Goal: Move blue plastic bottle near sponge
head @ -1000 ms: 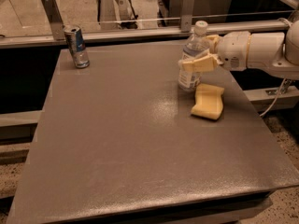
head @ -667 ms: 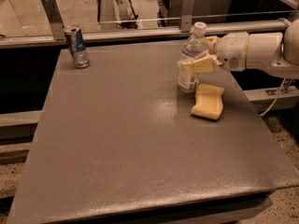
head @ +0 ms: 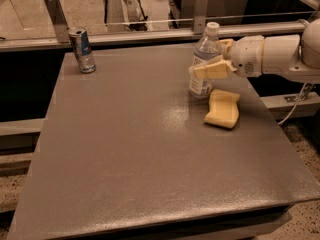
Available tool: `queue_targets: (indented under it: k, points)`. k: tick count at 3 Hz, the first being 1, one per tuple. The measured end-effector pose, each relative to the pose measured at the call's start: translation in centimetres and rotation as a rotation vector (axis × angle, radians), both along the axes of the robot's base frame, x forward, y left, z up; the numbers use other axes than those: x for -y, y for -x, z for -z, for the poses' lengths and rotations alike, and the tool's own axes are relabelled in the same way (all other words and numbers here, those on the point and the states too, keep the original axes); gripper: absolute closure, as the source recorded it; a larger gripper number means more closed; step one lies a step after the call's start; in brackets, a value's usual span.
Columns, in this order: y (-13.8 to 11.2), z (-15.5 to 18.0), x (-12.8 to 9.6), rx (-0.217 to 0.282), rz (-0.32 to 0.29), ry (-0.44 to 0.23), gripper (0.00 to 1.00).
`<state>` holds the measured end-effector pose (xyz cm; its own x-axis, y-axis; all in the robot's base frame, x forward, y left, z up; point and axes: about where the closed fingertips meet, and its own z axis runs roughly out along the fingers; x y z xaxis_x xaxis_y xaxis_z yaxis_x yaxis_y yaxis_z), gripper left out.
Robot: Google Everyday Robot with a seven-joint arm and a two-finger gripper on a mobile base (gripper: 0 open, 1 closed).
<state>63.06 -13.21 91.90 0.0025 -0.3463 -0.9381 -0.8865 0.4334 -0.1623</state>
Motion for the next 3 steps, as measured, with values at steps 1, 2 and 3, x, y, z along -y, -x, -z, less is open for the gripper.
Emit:
queue_targets:
  k: [1,2,3]
  points:
    - [0.0,0.0,0.0,0.0,0.0,0.0,0.0]
    - [0.5,0.7,0.0,-0.021,-0.012,0.011,0.0]
    - [2.0,-0.1,1.5,0.001,-0.016,0.012,0.0]
